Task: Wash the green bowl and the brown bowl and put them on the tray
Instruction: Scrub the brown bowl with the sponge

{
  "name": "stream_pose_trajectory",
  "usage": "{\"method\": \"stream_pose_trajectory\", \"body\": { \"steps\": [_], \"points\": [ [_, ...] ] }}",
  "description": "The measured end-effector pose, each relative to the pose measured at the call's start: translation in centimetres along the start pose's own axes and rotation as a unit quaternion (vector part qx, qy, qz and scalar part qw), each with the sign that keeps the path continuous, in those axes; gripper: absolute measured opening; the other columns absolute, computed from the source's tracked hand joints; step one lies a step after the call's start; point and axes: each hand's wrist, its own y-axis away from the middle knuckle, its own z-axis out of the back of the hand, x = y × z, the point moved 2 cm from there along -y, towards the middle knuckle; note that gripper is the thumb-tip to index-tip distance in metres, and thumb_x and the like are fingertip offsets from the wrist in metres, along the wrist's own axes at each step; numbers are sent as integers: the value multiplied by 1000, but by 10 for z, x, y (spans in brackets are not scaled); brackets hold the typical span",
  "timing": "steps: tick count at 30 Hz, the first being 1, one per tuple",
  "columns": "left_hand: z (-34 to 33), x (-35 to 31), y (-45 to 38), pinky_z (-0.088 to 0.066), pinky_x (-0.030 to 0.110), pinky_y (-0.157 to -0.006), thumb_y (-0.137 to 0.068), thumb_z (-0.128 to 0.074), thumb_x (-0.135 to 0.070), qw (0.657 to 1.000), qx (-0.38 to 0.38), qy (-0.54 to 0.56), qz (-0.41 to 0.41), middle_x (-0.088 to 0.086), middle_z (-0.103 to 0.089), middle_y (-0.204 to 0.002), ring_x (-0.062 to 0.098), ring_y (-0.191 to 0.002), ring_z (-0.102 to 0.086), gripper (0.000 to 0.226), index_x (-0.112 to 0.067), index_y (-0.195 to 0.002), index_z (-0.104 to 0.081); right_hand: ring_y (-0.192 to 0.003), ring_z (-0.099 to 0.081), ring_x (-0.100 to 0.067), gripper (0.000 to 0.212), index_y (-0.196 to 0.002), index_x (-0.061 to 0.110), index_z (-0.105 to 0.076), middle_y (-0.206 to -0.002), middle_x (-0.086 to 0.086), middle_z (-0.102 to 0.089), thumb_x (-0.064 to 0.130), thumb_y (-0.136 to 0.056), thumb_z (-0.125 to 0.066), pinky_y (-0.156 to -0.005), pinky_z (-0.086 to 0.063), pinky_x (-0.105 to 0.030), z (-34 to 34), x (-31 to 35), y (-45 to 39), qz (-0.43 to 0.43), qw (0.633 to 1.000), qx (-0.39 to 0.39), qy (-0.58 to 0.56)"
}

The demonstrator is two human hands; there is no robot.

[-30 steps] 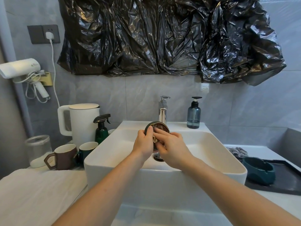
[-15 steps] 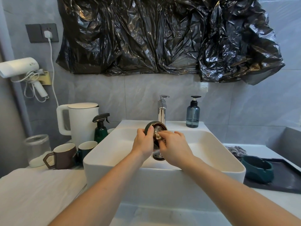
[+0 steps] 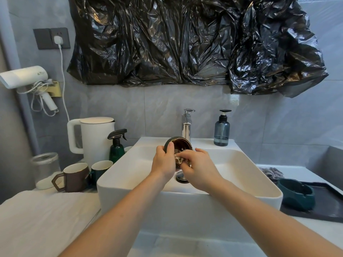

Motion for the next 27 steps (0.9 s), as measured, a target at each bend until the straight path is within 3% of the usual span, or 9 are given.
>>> {"method": "stream_pose_trajectory", "body": {
  "steps": [3, 7, 13, 18, 20, 23, 27],
  "points": [
    [0, 0, -1, -63, 39, -72, -112, -41, -46, 1000, -7, 12, -7, 1, -60, -107, 23, -101, -65, 33, -15, -120, -49, -116, -60, -10, 38, -118, 30, -74, -119, 12, -72, 15, -94, -49, -122, -22, -37, -1, 3, -1, 2, 999, -23, 29],
    [-2, 3, -4, -61, 58, -91, -99, -46, -63, 1000, 1, 7, -12, 5, -64, -109, 31, -107, -68, 41, -23, -105, -51, -129, -54, -11, 43, -131, 25, -68, -139, 9, -64, 14, -96, -47, -125, -17, -40, 0, 0, -2, -26, 997, -34, 59],
    [0, 6, -5, -59, 60, -95, -90, -45, -67, 1000, 15, -1, -2, 5, -66, -112, 31, -110, -68, 44, -25, -103, -53, -141, -44, -8, 53, -144, 32, -56, -153, 13, -51, 10, -97, -45, -127, -12, -44, 0, 0, 0, -14, 999, 0, 33],
    [2, 0, 0, -60, 56, -97, -110, -40, -50, 999, -23, -11, -31, 1, -62, -108, 27, -107, -65, 34, -18, -116, -52, -108, -60, -6, 43, -123, 32, -72, -116, 12, -74, 9, -95, -50, -124, -18, -37, 3, 4, 2, 0, 1000, 10, -15],
    [3, -2, 2, -59, 55, -98, -110, -39, -50, 999, -31, -13, -43, 2, -63, -108, 26, -106, -65, 37, -17, -119, -53, -97, -56, 3, 37, -114, 28, -75, -105, 11, -76, 9, -94, -51, -120, -24, -34, 5, 9, 2, 4, 999, -26, -31],
    [3, -3, 1, -58, 56, -98, -110, -38, -53, 999, -34, 6, -42, 4, -64, -112, 28, -109, -65, 39, -18, -119, -53, -99, -43, 20, 37, -110, 23, -77, -100, 9, -76, 4, -91, -52, -106, -32, -28, 10, 13, 5, 15, 995, -91, -36],
    [3, -1, -1, -57, 59, -99, -97, -39, -66, 999, -31, 32, -28, -1, -60, -111, 32, -113, -63, 42, -26, -105, -50, -107, -55, -16, 41, -114, 29, -76, -107, 12, -76, 5, -89, -54, -99, -42, -32, 13, 2, 5, -20, 984, -170, -41]
  ]
}}
